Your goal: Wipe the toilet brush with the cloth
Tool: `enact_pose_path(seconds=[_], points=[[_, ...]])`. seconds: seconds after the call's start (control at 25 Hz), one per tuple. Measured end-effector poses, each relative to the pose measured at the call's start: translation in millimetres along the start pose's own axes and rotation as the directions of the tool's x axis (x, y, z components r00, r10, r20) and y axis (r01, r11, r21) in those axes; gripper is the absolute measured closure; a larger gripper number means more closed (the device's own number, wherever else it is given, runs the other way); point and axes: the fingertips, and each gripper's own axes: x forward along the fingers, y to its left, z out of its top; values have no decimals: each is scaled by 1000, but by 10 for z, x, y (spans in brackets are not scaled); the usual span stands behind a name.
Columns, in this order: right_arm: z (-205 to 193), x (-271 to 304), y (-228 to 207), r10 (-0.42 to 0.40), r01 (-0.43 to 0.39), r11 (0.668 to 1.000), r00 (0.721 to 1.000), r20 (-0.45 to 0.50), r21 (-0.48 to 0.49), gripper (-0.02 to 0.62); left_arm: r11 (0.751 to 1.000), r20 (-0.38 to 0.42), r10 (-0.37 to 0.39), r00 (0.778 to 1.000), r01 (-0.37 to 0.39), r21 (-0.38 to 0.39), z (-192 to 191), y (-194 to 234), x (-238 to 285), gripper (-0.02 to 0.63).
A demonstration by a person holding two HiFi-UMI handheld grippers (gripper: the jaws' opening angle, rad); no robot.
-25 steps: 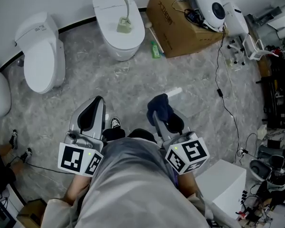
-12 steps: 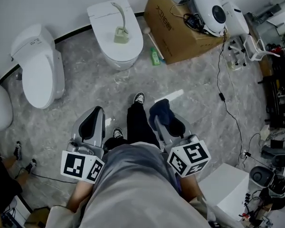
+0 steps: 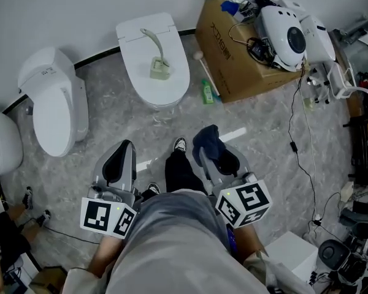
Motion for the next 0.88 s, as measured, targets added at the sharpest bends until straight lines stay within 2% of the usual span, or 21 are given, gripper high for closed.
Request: enact_pose_path(seconds=[0.4,0.88], points=[[643,875,-702,131,-131,991,991,2,-9,482,994,-1,111,994,-111,10,315,107,1106,606],[908,1619,-1309,228,-227,974,972,-56,17,482,981,-39,196,980,-196,-5,360,234,2071,606]])
